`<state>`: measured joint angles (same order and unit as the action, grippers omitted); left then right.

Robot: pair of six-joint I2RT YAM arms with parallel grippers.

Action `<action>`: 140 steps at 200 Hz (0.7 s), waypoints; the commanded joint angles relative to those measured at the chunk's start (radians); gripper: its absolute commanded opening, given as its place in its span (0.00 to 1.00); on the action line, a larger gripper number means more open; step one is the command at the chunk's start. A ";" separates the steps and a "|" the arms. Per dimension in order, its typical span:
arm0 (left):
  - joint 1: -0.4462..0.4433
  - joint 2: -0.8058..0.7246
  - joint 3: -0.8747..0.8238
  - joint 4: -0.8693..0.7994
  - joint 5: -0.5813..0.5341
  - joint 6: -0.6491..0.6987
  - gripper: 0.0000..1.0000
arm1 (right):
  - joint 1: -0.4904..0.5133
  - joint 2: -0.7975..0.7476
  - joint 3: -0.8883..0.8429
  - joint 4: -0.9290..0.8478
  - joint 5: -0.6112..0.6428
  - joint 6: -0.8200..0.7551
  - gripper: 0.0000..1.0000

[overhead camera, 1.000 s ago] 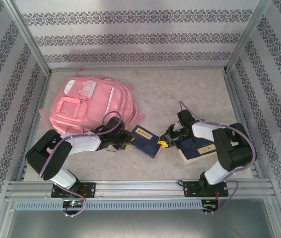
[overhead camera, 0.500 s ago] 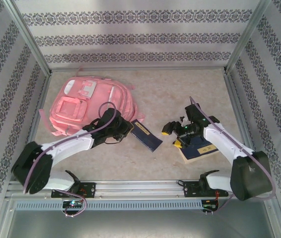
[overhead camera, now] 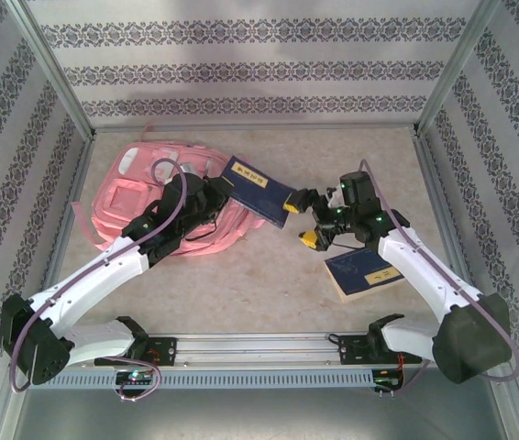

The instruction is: Pack the student bag

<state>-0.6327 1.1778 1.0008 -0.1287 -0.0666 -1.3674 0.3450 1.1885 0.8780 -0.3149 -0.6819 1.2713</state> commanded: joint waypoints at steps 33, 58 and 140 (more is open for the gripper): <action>0.007 -0.063 0.056 0.018 -0.121 -0.011 0.00 | 0.027 -0.126 -0.019 0.326 0.122 0.326 0.94; 0.007 -0.069 0.074 0.038 -0.129 -0.026 0.00 | 0.083 -0.093 0.006 0.402 0.140 0.377 0.96; 0.008 -0.080 0.138 0.067 -0.110 -0.075 0.00 | 0.212 -0.003 0.016 0.595 0.231 0.460 0.92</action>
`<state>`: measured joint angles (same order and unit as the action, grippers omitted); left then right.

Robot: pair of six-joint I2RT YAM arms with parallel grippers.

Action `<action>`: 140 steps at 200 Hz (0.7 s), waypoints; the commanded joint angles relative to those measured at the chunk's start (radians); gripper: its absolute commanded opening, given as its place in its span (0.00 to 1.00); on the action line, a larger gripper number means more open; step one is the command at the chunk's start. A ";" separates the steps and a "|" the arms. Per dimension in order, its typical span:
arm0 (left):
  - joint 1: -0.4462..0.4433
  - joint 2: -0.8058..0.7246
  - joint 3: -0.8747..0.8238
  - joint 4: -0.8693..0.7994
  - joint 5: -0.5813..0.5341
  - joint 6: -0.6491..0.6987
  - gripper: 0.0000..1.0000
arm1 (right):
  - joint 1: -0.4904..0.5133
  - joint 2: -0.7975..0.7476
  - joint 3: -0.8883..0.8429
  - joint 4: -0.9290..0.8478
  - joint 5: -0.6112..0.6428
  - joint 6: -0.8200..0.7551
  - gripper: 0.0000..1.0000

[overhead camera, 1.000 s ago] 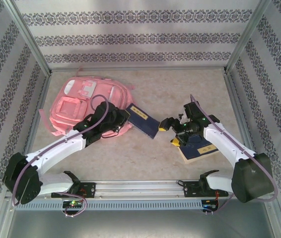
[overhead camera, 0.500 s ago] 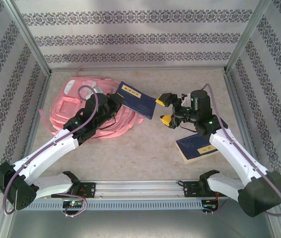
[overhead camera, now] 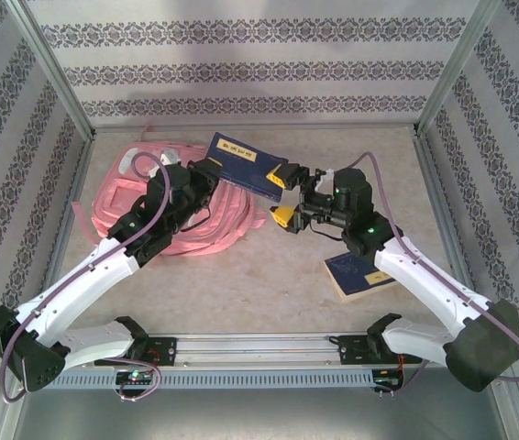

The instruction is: Pack the student bag

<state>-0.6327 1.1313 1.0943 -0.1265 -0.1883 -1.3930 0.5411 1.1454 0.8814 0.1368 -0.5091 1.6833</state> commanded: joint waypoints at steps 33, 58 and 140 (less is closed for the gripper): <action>0.007 -0.069 0.037 0.044 0.039 -0.069 0.00 | 0.013 0.126 0.085 0.247 0.070 0.051 0.72; 0.007 -0.110 0.013 0.014 0.045 -0.083 0.00 | 0.002 0.151 0.165 0.198 0.076 -0.013 0.58; 0.007 -0.175 -0.025 -0.086 0.061 -0.101 0.00 | -0.023 0.146 0.211 0.130 0.038 -0.145 0.27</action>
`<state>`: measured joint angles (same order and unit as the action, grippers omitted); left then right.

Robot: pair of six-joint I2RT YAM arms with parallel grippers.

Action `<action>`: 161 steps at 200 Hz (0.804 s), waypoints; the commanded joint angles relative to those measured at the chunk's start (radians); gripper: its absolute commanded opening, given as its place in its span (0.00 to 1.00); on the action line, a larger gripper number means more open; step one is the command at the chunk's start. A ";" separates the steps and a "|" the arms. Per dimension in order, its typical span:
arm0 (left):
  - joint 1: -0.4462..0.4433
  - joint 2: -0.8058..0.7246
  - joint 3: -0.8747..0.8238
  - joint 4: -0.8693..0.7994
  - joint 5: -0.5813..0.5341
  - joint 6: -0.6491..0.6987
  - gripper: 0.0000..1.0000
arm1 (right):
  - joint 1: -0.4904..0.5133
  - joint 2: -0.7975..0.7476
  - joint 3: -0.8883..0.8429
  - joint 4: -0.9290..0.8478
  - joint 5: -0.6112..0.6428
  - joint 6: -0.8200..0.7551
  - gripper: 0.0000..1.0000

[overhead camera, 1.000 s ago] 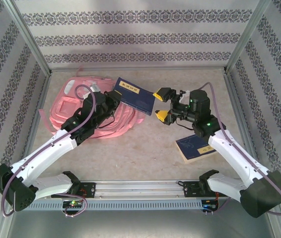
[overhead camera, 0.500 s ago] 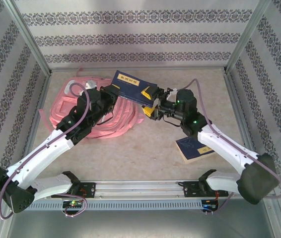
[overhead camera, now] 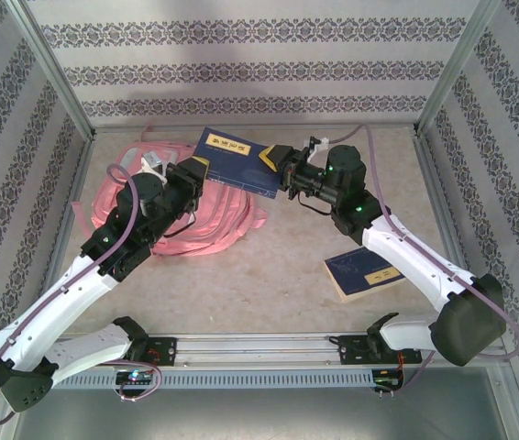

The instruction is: Pack the student bag

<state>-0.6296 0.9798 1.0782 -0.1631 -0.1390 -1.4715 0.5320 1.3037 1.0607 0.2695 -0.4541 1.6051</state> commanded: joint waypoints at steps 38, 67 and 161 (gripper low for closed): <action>0.004 -0.006 0.012 -0.102 0.020 -0.003 0.00 | -0.013 -0.015 0.036 -0.014 -0.041 -0.105 0.13; 0.004 0.008 0.016 -0.121 0.030 0.025 0.08 | -0.028 -0.017 0.038 -0.019 -0.073 -0.130 0.00; 0.171 0.023 0.012 -0.239 0.424 0.381 0.83 | -0.161 -0.087 -0.040 0.019 -0.290 -0.135 0.00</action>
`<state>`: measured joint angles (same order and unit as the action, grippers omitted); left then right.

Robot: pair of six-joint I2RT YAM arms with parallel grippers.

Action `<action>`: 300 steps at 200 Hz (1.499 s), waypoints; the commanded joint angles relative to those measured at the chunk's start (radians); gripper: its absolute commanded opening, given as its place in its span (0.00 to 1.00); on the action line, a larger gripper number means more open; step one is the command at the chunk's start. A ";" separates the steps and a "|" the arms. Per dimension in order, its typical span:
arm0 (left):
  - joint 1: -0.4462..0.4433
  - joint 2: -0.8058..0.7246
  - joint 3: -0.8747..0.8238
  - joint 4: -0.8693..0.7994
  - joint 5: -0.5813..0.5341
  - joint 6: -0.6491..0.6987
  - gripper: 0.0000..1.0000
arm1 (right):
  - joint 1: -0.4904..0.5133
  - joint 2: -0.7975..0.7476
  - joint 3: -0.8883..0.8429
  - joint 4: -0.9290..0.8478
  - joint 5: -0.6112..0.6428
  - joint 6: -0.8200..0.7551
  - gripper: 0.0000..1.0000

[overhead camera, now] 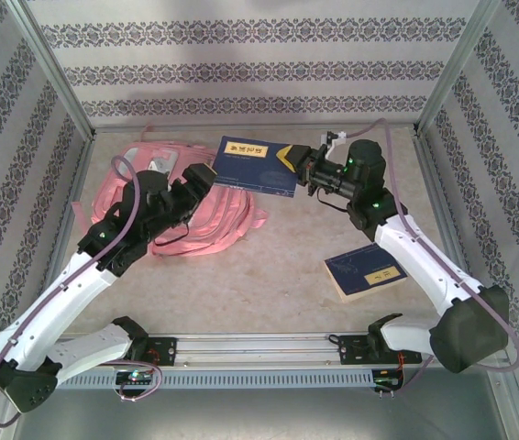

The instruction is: Pack the student bag

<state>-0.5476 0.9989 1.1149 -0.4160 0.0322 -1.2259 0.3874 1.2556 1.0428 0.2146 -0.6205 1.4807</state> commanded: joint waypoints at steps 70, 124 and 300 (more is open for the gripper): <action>0.168 0.087 -0.135 0.501 0.634 0.004 0.79 | -0.021 -0.077 -0.081 0.086 -0.166 -0.005 0.00; 0.169 0.088 -0.173 0.617 0.654 -0.030 0.25 | -0.024 -0.081 -0.057 0.005 -0.175 -0.073 0.00; 0.185 0.067 -0.175 0.480 0.603 0.088 0.09 | -0.021 -0.112 -0.098 0.000 -0.229 -0.082 0.00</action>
<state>-0.3714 1.0664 0.9386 0.0864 0.6441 -1.1961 0.3645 1.1542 0.9241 0.2115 -0.8471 1.4418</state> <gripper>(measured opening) 0.118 0.123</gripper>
